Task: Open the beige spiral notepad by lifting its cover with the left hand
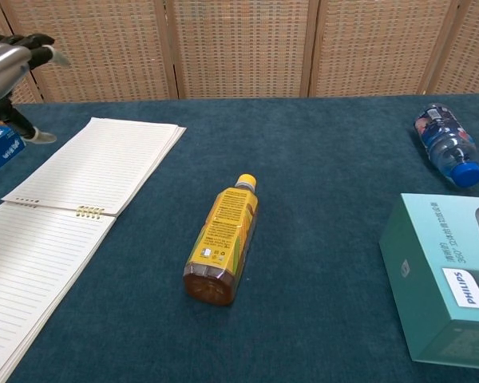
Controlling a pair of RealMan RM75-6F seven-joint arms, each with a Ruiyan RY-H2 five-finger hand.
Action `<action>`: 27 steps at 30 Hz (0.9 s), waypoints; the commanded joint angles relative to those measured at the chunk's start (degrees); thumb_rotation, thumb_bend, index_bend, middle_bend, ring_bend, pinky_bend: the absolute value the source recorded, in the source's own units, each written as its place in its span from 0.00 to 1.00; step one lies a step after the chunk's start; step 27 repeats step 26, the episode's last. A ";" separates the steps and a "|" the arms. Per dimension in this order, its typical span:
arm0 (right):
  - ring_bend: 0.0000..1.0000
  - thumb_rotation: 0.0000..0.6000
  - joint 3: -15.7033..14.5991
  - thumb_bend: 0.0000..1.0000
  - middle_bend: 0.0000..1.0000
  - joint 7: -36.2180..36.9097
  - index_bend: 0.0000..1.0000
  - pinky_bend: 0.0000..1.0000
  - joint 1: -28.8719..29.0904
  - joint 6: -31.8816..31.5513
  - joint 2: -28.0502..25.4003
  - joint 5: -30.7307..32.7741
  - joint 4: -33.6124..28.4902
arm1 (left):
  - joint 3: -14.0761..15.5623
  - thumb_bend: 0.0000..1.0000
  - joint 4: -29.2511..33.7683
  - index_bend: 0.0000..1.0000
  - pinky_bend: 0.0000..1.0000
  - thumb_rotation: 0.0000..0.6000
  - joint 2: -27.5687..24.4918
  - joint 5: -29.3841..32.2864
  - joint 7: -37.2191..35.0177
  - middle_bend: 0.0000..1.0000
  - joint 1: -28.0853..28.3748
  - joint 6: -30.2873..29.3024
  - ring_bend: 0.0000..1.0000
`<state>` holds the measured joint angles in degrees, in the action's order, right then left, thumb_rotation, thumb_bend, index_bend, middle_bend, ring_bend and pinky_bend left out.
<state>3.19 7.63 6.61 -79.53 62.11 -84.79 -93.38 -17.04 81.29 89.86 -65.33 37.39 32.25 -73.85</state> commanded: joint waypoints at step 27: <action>0.00 1.00 -1.10 0.00 0.00 -9.56 0.00 0.00 0.76 1.61 2.03 0.15 -2.18 | 19.28 0.00 21.84 0.03 0.00 1.00 -20.89 -15.68 -12.96 0.00 -22.41 -14.02 0.00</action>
